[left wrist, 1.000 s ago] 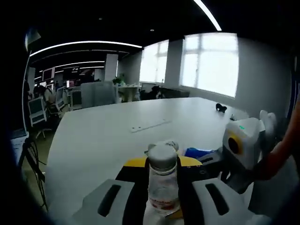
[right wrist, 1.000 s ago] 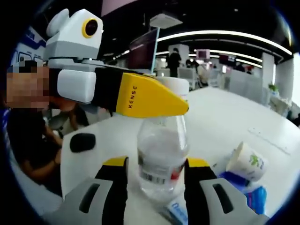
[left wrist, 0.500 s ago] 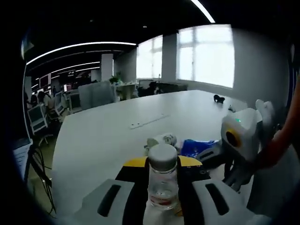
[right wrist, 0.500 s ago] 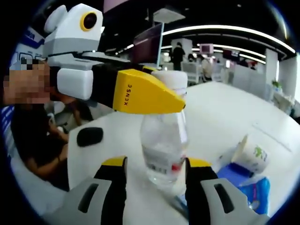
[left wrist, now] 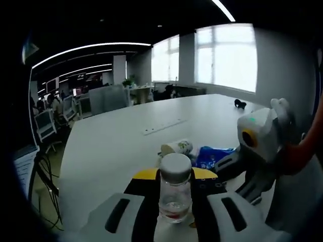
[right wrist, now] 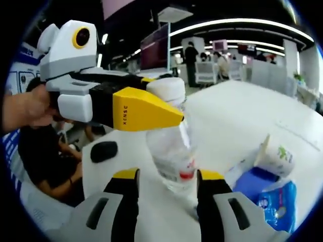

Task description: Arrange the tabletop items into an orderly group along one side of the table until the central work area is clear of visible clutter.

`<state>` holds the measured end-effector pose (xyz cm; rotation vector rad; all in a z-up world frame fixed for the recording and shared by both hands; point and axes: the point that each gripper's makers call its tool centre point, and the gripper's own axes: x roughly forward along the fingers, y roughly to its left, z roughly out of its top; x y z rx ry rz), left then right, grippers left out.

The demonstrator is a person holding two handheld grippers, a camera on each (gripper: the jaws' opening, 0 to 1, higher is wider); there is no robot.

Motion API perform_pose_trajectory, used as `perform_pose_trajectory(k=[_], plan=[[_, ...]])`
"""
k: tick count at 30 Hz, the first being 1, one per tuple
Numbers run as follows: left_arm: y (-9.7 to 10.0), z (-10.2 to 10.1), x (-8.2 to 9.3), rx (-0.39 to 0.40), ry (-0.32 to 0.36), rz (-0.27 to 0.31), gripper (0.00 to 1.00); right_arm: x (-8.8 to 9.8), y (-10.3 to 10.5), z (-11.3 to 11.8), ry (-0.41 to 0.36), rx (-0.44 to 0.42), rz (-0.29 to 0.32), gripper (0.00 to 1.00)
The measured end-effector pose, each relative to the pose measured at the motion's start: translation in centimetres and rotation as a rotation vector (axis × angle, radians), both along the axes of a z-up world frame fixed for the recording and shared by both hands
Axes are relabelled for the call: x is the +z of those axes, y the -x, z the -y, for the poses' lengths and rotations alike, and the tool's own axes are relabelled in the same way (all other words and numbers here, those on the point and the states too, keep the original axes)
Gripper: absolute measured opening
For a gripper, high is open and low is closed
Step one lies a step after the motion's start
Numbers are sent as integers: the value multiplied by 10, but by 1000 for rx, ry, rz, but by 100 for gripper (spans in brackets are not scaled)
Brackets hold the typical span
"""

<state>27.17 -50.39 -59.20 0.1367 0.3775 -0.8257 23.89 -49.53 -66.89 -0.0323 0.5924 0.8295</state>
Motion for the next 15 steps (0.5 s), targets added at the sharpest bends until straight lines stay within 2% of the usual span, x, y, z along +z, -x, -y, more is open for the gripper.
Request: perform_pose_trajectory(k=[4, 9, 15], plan=[[-2, -2, -1, 23, -14, -20, 22, 1, 2, -3, -10, -1, -13, 43], [-5, -5, -2, 36, -54, -6, 22, 1, 7, -8, -14, 7, -30, 43], [-4, -11, -1, 45, -71, -1, 22, -3, 13, -12, -2, 20, -39, 43]])
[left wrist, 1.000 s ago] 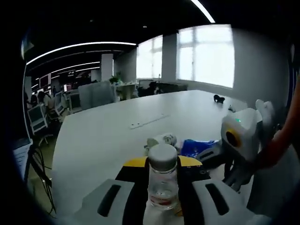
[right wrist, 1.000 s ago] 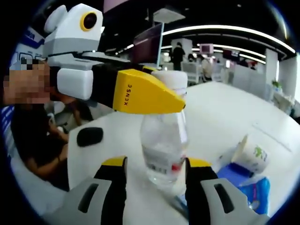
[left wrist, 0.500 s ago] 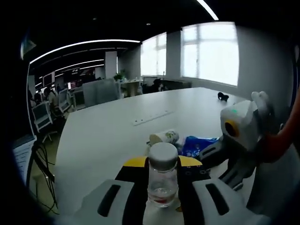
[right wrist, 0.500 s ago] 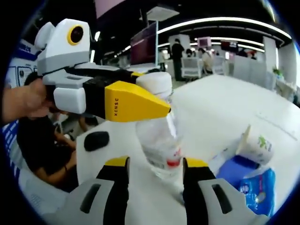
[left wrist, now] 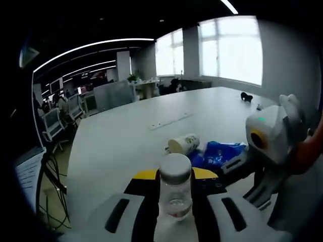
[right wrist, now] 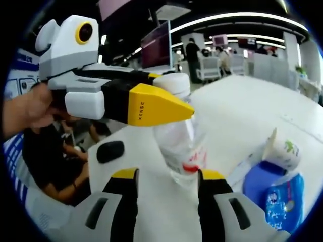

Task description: Arrange the tabletop items into an orderly group along one side of the table until the central work area is clear of visible clutter.

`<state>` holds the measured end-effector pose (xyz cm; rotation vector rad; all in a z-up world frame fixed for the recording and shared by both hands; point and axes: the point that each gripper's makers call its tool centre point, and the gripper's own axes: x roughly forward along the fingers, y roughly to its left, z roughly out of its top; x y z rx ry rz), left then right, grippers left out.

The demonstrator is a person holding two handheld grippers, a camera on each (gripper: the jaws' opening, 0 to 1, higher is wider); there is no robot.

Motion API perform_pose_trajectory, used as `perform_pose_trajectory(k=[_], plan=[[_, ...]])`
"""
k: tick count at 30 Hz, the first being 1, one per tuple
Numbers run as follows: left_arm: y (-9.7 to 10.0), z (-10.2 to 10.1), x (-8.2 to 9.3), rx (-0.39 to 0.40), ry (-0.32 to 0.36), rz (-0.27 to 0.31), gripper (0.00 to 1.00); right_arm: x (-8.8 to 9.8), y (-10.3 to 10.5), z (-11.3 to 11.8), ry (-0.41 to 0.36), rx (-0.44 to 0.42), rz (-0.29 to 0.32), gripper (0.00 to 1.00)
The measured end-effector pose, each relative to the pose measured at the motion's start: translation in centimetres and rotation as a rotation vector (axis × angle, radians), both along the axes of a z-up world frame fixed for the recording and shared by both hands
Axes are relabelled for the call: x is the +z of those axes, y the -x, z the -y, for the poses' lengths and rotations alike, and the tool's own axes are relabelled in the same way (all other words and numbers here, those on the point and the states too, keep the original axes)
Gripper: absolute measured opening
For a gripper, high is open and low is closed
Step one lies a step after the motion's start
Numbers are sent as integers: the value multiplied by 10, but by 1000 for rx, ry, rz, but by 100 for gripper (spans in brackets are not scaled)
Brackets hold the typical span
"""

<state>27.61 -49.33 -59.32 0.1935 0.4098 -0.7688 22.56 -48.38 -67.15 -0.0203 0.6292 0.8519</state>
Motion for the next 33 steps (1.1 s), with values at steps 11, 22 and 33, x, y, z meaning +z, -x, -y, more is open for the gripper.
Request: perform_pose_trajectory(k=[11, 22, 33], plan=[[-1, -8, 2, -19, -78, 34, 23, 6, 4, -4, 20, 37, 34, 40], [-5, -23, 5, 20, -102, 47, 22, 18, -1, 3, 40, 52, 139, 49], [-12, -48, 5, 154, -95, 25, 22, 20, 4, 10, 49, 59, 150, 52]])
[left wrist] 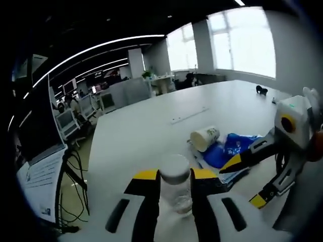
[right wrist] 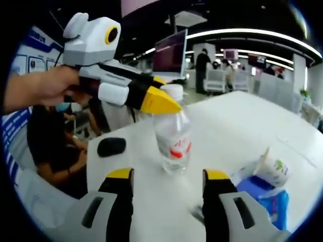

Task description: Arrange the tabletop items into an orderly group along one side of the table until the central work area is clear of visible clutter.

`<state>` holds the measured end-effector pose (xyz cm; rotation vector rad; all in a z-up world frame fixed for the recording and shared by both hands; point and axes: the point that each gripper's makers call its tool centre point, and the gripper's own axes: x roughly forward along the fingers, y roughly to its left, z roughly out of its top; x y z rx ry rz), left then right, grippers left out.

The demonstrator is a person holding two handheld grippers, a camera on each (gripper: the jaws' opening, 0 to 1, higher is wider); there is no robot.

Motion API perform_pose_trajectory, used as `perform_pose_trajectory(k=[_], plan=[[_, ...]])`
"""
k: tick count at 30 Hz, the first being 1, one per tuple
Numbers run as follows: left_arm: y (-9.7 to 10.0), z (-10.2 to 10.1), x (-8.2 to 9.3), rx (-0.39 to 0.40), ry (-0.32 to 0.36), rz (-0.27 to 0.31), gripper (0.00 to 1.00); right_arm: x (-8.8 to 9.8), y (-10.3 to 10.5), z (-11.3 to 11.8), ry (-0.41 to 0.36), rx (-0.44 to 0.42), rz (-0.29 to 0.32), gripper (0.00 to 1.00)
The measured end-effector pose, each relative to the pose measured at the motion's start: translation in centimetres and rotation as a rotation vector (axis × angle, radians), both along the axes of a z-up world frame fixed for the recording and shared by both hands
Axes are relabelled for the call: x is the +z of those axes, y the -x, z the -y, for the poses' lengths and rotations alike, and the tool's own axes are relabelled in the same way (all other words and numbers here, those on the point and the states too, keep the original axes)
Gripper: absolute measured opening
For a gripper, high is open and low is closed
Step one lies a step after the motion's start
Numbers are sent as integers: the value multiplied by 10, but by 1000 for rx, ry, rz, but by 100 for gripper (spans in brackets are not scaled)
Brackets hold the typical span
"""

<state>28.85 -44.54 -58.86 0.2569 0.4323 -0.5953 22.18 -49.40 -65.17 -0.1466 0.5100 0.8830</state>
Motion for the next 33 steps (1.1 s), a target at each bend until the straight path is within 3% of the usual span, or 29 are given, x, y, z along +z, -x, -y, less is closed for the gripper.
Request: perform_pose_trajectory(k=[7, 19, 33], plan=[[1, -8, 0, 57, -5, -20, 22, 3, 2, 6, -3, -17, 17, 64], [-1, -9, -1, 110, 4, -61, 22, 13, 8, 15, -10, -35, 46, 65], [-3, -7, -2, 76, 41, -112, 21, 16, 8, 33, -22, -95, 50, 64]])
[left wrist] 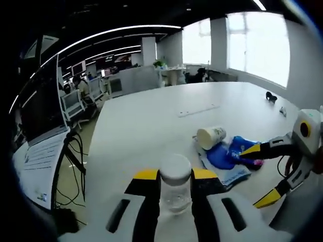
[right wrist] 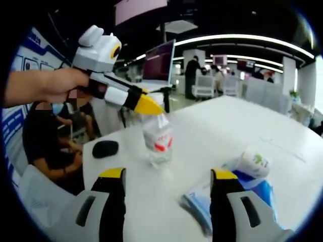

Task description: Arrange the tabletop items into an orderly group along one side of the table until the central work area is clear of visible clutter.

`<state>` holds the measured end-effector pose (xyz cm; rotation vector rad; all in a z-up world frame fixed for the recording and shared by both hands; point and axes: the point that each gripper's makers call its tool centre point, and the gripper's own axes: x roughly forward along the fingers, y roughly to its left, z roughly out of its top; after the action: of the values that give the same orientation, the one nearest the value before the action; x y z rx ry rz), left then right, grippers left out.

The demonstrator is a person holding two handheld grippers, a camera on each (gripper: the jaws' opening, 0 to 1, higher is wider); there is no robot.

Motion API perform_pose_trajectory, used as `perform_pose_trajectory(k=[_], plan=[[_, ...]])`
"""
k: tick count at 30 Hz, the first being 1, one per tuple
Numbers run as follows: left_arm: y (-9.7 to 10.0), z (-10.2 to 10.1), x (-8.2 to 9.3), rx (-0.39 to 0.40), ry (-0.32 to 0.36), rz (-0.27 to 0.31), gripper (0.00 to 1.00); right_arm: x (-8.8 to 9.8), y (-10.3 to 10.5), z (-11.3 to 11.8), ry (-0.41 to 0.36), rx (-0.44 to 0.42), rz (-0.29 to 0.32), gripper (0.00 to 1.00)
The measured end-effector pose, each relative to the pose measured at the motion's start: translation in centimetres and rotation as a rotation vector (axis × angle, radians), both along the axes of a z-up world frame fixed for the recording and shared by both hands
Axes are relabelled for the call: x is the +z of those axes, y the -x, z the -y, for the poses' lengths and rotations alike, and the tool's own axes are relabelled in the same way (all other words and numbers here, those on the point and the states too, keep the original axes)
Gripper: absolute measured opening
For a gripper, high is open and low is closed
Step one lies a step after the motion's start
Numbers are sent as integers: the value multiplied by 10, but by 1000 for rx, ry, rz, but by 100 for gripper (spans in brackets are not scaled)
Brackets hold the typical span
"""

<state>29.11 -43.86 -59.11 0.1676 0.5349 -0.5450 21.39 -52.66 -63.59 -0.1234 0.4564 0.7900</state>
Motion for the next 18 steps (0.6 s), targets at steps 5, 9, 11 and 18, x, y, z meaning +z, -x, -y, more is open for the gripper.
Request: perform_pose_trajectory(k=[5, 9, 11, 18], plan=[[-2, 4, 0, -68, 19, -8, 21, 0, 1, 3, 2, -7, 1, 64], [-5, 7, 0, -129, 19, -9, 21, 0, -1, 11, 5, -21, 4, 64], [-5, 11, 0, -179, 12, 1, 21, -1, -3, 14, 4, -28, 3, 64], [-5, 12, -2, -180, 26, -14, 22, -7, -8, 16, 5, -39, -19, 64]])
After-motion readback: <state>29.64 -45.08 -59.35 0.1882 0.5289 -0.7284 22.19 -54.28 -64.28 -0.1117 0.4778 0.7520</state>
